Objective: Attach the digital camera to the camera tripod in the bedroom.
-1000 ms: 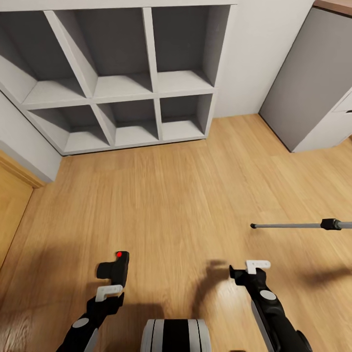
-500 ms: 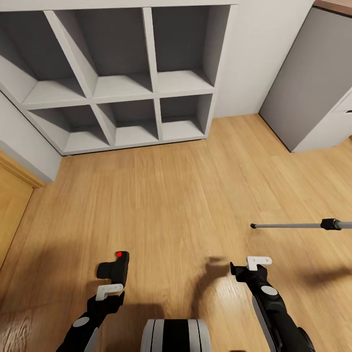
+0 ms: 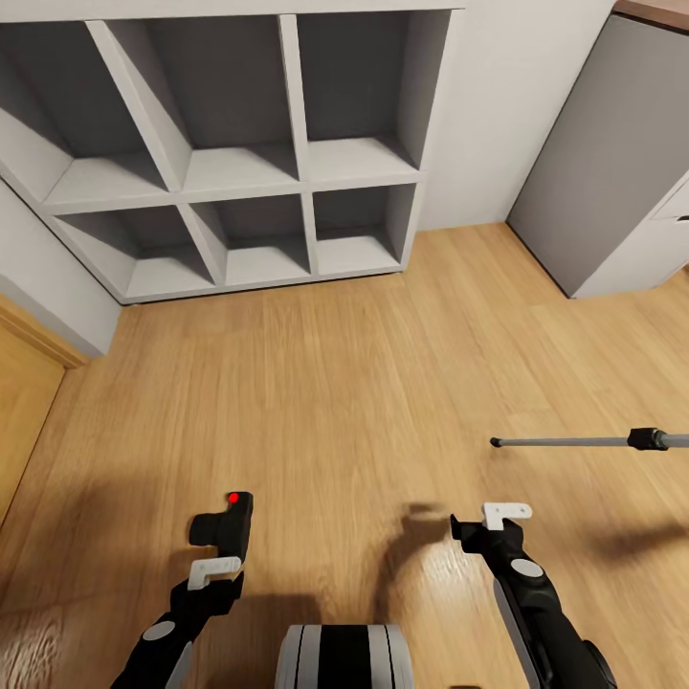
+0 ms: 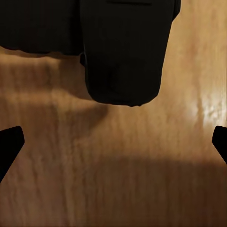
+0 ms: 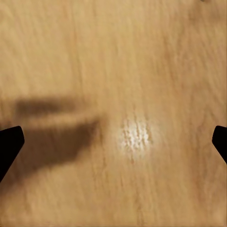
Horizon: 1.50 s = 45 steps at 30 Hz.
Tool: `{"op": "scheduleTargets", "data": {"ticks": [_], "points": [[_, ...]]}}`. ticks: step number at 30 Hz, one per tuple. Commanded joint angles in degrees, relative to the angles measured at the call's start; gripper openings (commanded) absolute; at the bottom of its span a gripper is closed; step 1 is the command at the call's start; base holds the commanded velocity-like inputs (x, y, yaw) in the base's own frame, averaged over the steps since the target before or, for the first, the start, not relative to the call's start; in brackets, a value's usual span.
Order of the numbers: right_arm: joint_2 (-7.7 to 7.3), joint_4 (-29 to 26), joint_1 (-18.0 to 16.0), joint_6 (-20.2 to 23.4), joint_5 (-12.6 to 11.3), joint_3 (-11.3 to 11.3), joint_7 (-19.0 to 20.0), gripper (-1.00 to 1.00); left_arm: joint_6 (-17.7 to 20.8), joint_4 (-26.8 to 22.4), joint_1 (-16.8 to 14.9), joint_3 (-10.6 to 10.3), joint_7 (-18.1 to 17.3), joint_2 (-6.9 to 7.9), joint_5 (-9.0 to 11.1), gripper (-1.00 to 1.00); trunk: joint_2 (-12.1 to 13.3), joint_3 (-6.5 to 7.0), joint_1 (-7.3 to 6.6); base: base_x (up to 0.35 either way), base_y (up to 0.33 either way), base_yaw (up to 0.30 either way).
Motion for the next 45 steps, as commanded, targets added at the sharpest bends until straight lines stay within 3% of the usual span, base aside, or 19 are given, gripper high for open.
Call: {"op": "scheduleTargets", "data": {"ticks": [1,19,40,45], "points": [[0.06,-0.1,0.0,0.4,0.5,-0.1,0.1,1.0,0.3,0.0,0.0,-0.1,0.2,0.02,0.4,1.0,0.0,-0.04,-0.01,0.0,0.0,0.0],[0.04,-0.1,0.0,0.6,0.6,-0.1,0.1,1.0,0.2,0.6,0.0,0.0,0.2,-0.07,0.9,1.0,0.0,-0.04,-0.01,0.0,0.0,0.0],[0.04,-0.6,0.0,0.8,0.8,-0.1,0.0,1.0,0.0,-3.1,0.0,-0.2,0.3,-0.76,0.4,1.0,-0.3,-4.69,0.53,0.0,0.0,0.0],[0.05,-0.6,0.0,0.8,0.8,-0.1,0.0,1.0,-0.1,-5.2,0.0,-0.2,0.4,-0.7,0.4,1.0,-0.3,-4.69,0.53,0.0,0.0,0.0]]}}
